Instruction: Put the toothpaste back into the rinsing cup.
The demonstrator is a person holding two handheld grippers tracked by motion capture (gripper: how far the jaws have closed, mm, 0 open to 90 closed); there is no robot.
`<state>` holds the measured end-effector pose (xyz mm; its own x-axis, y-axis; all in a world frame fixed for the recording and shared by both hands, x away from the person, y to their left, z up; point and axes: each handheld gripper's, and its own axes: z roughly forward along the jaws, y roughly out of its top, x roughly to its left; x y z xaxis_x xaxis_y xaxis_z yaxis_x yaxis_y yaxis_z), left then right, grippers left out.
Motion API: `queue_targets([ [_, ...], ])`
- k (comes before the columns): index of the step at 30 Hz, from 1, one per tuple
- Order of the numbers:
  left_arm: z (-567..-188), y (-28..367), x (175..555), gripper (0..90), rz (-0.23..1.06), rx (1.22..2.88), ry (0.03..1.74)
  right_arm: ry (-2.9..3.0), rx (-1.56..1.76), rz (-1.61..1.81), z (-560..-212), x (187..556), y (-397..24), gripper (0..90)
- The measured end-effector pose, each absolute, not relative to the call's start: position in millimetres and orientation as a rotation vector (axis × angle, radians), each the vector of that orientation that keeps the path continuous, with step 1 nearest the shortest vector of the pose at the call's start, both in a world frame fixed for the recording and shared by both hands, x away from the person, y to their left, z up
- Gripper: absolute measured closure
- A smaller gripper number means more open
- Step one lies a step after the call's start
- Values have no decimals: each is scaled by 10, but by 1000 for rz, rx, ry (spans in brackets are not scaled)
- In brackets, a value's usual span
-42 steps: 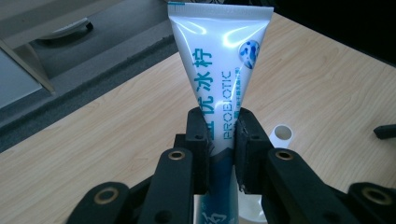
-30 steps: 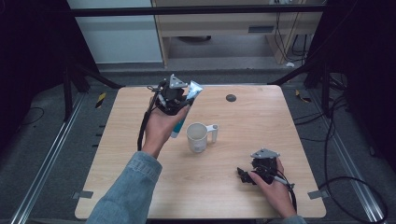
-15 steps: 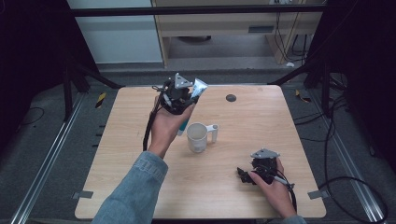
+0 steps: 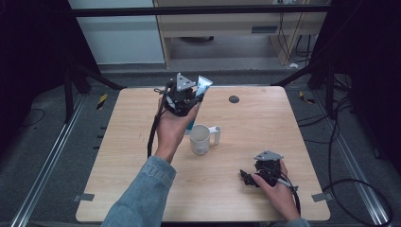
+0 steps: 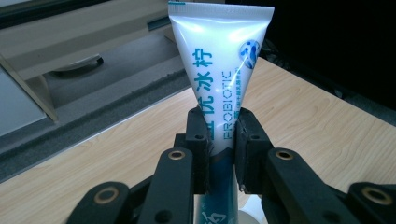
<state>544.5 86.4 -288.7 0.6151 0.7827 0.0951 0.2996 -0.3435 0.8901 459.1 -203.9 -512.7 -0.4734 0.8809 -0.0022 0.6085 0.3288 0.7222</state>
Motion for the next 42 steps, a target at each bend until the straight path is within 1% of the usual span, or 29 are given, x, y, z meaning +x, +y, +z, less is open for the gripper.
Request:
queue_targets([
  [12,-2863,752,5391,774,674,1853,833,2205,1319,940,-5126,4590,-2038,4],
  [17,-2880,724,5399,774,661,1875,821,2205,1318,940,-5127,4590,-2038,4],
  [23,-2913,688,5404,774,656,1854,815,2206,1318,939,-5126,4590,-2039,4],
  [31,-3001,664,5422,774,664,1851,806,2205,1318,940,-5127,4590,-2039,4],
  [34,-3048,668,5424,774,650,1835,819,2205,1315,939,-5126,4591,-2040,4],
  [42,-3131,687,5425,774,660,1804,812,2204,1312,936,-5127,4592,-2041,4],
])
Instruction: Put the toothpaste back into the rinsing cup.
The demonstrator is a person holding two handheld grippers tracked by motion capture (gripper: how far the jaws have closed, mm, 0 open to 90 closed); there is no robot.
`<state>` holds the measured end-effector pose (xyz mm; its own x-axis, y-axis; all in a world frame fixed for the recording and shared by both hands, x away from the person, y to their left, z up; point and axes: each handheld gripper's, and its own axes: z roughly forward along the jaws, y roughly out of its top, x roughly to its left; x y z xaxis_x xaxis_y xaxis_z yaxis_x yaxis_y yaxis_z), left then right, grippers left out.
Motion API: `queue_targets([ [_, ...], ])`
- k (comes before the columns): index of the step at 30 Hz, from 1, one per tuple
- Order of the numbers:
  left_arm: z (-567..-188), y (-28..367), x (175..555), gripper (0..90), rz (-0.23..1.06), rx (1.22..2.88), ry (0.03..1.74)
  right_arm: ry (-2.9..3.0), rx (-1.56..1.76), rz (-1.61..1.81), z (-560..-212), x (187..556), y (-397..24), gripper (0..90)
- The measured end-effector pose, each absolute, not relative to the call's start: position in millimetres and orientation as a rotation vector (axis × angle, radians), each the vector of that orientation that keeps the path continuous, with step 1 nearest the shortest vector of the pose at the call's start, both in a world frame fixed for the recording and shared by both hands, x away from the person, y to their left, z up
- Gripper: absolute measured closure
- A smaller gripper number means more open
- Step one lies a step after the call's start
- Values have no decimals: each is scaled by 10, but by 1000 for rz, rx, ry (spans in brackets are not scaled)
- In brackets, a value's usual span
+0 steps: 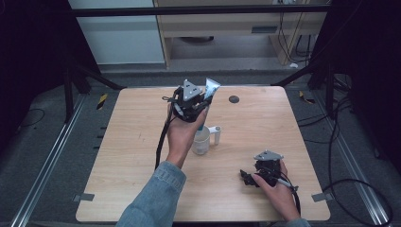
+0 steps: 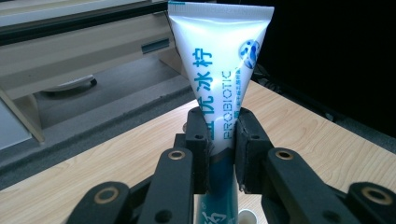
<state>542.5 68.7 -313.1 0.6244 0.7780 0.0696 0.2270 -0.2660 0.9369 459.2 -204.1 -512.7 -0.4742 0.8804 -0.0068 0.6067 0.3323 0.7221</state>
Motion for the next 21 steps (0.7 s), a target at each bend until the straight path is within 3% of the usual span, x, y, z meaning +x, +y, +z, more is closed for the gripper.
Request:
queue_targets([
  [21,-3398,836,5409,773,674,1741,794,2205,1314,938,-5126,4591,-2041,4],
])
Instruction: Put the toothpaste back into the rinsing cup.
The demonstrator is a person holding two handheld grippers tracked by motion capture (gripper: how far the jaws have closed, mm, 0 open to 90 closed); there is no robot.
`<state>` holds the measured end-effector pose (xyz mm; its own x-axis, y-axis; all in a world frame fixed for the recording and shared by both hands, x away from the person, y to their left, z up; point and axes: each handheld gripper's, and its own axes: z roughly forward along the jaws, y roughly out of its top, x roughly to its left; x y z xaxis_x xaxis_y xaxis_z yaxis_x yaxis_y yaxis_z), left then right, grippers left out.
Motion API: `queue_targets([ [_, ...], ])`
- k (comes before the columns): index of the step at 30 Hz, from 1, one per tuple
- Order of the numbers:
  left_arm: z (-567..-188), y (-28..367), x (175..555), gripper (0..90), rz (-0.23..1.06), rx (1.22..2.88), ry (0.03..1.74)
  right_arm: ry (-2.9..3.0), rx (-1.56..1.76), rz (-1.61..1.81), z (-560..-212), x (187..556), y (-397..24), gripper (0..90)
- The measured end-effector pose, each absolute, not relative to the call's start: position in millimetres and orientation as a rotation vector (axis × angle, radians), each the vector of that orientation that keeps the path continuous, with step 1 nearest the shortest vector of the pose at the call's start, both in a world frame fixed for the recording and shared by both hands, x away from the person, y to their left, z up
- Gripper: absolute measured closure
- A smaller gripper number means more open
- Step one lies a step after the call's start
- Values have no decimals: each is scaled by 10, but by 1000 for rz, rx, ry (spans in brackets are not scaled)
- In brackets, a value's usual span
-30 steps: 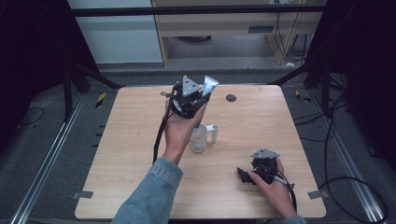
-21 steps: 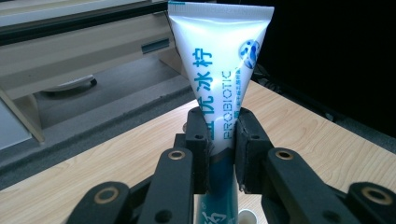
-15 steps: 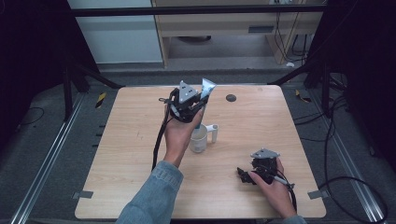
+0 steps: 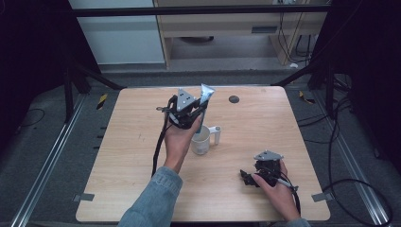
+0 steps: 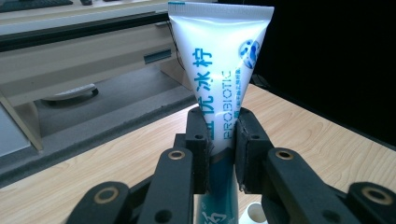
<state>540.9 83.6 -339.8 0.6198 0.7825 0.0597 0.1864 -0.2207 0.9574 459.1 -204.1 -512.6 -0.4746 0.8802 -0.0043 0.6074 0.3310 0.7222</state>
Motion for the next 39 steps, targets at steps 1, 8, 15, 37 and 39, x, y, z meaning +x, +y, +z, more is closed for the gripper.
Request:
queue_targets([
  [1,-3409,841,5412,773,672,1736,791,2205,1313,938,-5126,4591,-2041,4],
  [8,-3440,823,5411,773,674,1730,777,2205,1313,938,-5126,4591,-2041,4],
  [15,-3522,815,5414,773,675,1736,779,2204,1311,940,-5128,4592,-2041,4],
  [37,-3689,809,5419,773,664,1748,785,2204,1311,940,-5128,4592,-2041,4],
  [39,-3703,809,5419,773,664,1749,785,2204,1311,940,-5128,4592,-2041,4],
])
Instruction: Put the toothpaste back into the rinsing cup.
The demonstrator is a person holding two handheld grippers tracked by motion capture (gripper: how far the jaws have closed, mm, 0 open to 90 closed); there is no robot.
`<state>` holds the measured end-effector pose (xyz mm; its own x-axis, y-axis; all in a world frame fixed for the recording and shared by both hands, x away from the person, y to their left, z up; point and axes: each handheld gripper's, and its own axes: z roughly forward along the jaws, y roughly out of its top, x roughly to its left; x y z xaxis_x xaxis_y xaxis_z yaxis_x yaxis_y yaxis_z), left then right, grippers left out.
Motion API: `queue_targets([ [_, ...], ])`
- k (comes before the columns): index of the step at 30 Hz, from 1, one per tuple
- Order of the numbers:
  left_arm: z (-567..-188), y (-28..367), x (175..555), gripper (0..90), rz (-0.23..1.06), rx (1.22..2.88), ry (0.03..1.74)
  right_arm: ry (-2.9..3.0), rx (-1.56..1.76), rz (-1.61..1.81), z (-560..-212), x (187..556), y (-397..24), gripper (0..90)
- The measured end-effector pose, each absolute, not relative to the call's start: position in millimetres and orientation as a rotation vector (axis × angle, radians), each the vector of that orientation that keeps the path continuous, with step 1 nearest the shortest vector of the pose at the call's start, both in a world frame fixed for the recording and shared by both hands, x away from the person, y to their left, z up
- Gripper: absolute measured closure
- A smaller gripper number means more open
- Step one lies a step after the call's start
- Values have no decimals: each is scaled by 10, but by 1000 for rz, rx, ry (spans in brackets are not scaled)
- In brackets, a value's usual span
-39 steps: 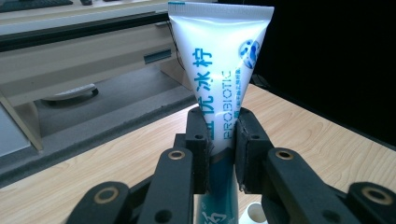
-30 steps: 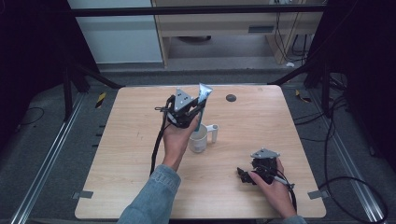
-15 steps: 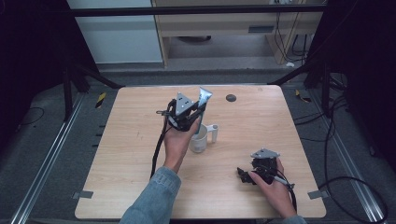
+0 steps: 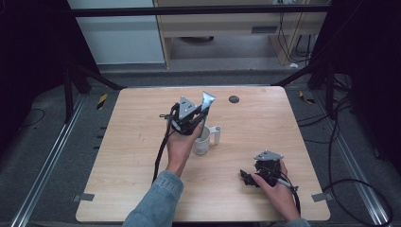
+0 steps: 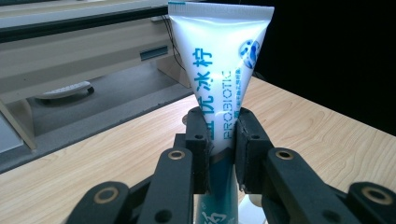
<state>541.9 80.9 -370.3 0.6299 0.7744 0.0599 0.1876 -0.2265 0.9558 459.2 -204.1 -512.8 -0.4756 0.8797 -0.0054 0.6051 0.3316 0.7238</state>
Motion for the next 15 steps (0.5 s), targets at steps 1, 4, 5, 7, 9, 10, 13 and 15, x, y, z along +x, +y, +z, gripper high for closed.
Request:
queue_targets([
  [1,-3709,808,5419,772,663,1746,787,2204,1311,940,-5128,4592,-2041,4],
  [4,-3723,812,5419,772,664,1737,792,2204,1311,940,-5128,4592,-2041,4],
  [5,-3727,813,5420,772,662,1735,793,2204,1311,940,-5128,4592,-2041,4],
  [7,-3734,815,5420,772,661,1732,796,2204,1311,940,-5128,4592,-2041,4],
  [9,-3742,812,5417,772,662,1728,801,2204,1311,940,-5127,4592,-2041,4],
  [10,-3747,810,5415,772,662,1724,802,2204,1311,940,-5127,4592,-2041,4],
  [13,-3759,805,5408,772,668,1716,803,2204,1311,940,-5127,4592,-2041,4],
  [15,-3769,806,5405,772,667,1710,808,2204,1311,940,-5127,4592,-2041,4],
])
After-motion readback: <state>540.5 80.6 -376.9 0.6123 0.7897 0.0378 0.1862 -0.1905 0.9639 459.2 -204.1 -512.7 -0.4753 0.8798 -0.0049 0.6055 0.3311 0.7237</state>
